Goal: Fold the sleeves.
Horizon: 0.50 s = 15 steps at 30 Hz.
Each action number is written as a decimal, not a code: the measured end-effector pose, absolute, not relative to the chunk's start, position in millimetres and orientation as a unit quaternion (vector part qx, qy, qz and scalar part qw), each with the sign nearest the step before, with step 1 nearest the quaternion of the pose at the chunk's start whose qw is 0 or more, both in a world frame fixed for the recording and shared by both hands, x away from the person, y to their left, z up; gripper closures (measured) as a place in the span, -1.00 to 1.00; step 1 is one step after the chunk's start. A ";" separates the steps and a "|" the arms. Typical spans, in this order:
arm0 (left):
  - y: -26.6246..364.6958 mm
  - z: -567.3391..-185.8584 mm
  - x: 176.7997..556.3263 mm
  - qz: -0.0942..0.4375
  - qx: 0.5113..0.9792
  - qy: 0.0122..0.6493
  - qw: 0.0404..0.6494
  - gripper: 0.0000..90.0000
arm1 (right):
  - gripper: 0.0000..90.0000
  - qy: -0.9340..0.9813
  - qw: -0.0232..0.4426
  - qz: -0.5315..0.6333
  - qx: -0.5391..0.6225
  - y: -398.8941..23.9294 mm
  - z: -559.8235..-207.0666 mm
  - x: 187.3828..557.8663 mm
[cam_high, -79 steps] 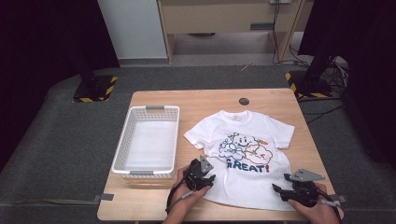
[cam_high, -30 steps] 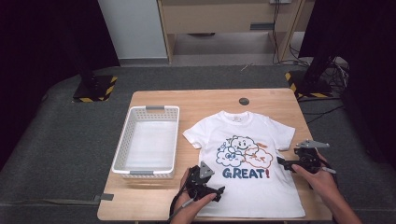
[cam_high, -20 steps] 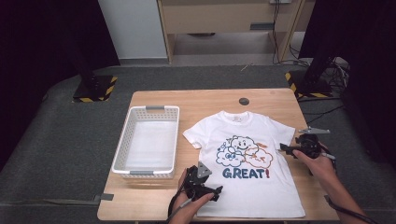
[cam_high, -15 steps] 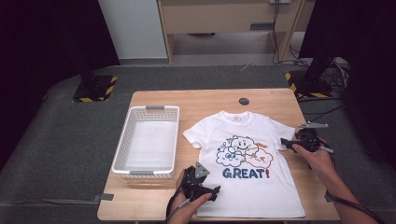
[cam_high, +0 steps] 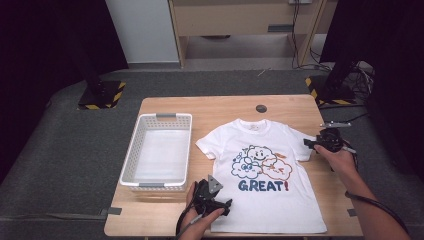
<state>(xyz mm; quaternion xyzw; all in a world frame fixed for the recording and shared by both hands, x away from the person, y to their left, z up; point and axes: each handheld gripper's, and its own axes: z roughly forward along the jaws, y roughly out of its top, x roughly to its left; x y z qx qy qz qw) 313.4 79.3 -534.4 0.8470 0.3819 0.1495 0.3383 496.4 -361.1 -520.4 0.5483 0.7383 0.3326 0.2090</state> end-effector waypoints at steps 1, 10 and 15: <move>79.0 -534.4 313.3 0.150 0.847 0.382 0.338 -0.91 | -0.20 0.737 0.208 0.332 0.550 -362.9 -520.6 497.2; 79.6 -536.7 311.7 0.155 0.843 0.380 0.347 -0.94 | -0.23 0.728 0.205 0.326 0.568 -372.3 -527.2 500.1; 79.4 -536.9 311.6 0.155 0.844 0.379 0.347 -0.95 | -0.19 0.727 0.208 0.323 0.570 -369.5 -530.2 503.5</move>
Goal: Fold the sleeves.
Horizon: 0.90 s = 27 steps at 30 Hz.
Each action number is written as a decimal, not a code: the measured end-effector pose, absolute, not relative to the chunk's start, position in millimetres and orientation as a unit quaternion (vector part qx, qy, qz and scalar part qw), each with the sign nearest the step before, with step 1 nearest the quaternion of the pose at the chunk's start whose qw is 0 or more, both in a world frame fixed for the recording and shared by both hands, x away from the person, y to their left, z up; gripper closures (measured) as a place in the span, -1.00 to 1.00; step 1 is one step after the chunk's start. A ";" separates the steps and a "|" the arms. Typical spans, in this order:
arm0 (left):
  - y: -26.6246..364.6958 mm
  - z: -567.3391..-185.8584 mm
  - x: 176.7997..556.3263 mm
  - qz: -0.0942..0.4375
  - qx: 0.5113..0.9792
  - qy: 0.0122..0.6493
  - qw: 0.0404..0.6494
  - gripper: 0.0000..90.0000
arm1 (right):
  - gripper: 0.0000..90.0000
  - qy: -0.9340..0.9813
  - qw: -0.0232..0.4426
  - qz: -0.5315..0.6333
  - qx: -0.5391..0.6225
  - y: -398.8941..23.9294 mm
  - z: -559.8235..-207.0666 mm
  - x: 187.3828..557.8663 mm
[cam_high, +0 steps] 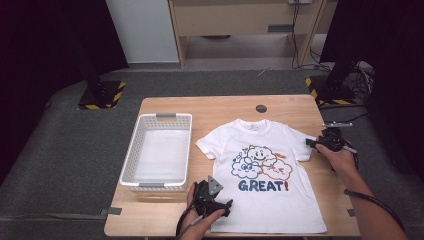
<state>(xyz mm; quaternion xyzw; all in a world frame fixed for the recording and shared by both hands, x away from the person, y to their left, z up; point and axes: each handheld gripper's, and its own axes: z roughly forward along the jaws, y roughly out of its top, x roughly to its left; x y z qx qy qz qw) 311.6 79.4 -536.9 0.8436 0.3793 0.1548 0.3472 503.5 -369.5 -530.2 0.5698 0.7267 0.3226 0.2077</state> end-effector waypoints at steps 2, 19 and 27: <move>79.4 -537.0 311.6 0.155 0.843 0.379 0.348 -0.95 | -0.03 0.731 0.212 0.319 0.565 -366.3 -530.1 504.4; 78.6 -537.7 310.3 0.157 0.842 0.379 0.350 -0.96 | 0.90 0.752 0.202 0.339 0.528 -338.2 -502.2 496.1; 78.0 -537.8 310.5 0.157 0.842 0.380 0.349 -0.97 | 0.90 0.775 0.201 0.329 0.501 -304.2 -486.1 493.5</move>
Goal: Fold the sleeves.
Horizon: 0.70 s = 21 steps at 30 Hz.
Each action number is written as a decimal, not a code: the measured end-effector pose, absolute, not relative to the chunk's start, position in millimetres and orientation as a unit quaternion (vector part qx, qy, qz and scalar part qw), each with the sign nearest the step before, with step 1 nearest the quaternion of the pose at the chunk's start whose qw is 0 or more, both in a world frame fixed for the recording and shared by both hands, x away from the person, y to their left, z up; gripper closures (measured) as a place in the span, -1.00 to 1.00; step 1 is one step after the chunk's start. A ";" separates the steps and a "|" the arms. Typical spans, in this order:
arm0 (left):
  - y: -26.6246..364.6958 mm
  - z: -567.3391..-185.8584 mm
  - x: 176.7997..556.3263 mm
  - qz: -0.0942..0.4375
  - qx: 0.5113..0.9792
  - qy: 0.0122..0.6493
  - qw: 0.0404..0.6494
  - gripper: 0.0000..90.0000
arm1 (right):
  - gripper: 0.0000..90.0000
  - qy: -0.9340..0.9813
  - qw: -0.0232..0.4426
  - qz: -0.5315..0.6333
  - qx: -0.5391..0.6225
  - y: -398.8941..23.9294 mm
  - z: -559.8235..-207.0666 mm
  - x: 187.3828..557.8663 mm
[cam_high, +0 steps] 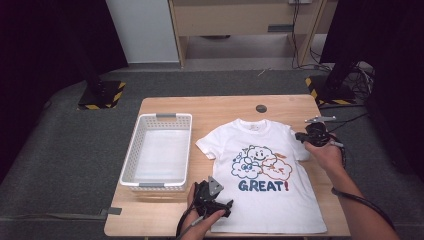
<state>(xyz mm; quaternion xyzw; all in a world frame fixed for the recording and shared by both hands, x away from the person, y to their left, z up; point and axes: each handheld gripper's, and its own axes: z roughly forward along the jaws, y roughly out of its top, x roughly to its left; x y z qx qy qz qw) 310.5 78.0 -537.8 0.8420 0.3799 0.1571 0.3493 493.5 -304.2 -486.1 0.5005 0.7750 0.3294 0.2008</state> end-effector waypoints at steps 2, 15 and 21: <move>78.1 -537.8 310.6 0.157 0.843 0.379 0.349 -0.97 | 0.90 0.780 0.201 0.324 0.496 -295.4 -484.5 494.8; 78.0 -537.9 310.5 0.156 0.842 0.379 0.350 -0.97 | 0.90 0.801 0.202 0.283 0.487 -252.3 -488.9 509.9; 78.0 -537.8 310.4 0.157 0.842 0.379 0.349 -0.97 | 0.90 0.800 0.200 0.281 0.490 -243.9 -491.4 513.6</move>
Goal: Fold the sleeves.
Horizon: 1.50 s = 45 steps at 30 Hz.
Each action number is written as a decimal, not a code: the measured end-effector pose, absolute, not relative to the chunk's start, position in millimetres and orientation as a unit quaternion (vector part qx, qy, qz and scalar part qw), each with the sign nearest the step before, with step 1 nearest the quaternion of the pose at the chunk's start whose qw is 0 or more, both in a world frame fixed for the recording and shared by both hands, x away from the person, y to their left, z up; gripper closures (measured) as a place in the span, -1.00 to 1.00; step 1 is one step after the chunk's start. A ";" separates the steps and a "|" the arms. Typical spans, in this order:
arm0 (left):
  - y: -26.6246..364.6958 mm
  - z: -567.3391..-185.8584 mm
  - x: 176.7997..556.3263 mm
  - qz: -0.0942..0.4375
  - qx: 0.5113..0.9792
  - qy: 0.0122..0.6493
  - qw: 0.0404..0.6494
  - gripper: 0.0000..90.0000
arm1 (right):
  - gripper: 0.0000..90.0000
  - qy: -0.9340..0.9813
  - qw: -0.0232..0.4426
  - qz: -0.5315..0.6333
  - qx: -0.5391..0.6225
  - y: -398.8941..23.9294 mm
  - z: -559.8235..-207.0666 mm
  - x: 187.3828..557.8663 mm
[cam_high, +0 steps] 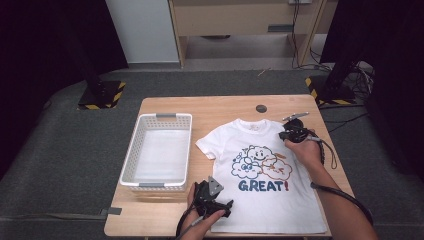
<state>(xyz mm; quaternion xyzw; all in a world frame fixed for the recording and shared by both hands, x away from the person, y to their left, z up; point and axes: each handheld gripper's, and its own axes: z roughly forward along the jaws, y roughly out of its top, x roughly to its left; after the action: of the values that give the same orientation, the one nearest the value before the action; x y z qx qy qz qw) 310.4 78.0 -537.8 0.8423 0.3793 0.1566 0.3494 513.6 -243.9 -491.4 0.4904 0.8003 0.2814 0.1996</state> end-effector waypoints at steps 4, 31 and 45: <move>78.0 -537.8 310.4 0.157 0.842 0.379 0.349 -0.97 | 0.89 0.799 0.197 0.283 0.493 -239.6 -491.6 515.9; 78.0 -537.8 310.1 0.156 0.843 0.378 0.349 -0.97 | 0.10 0.775 0.181 0.345 0.498 -237.5 -485.6 511.9; 78.0 -537.8 310.1 0.156 0.843 0.378 0.349 -0.97 | -0.61 0.779 0.162 0.370 0.480 -244.6 -498.5 478.5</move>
<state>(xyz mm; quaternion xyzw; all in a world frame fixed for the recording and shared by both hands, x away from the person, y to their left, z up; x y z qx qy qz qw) 310.1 78.0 -537.8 0.8432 0.3777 0.1561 0.3492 478.5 -244.6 -498.5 0.4801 0.7789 0.3696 0.1620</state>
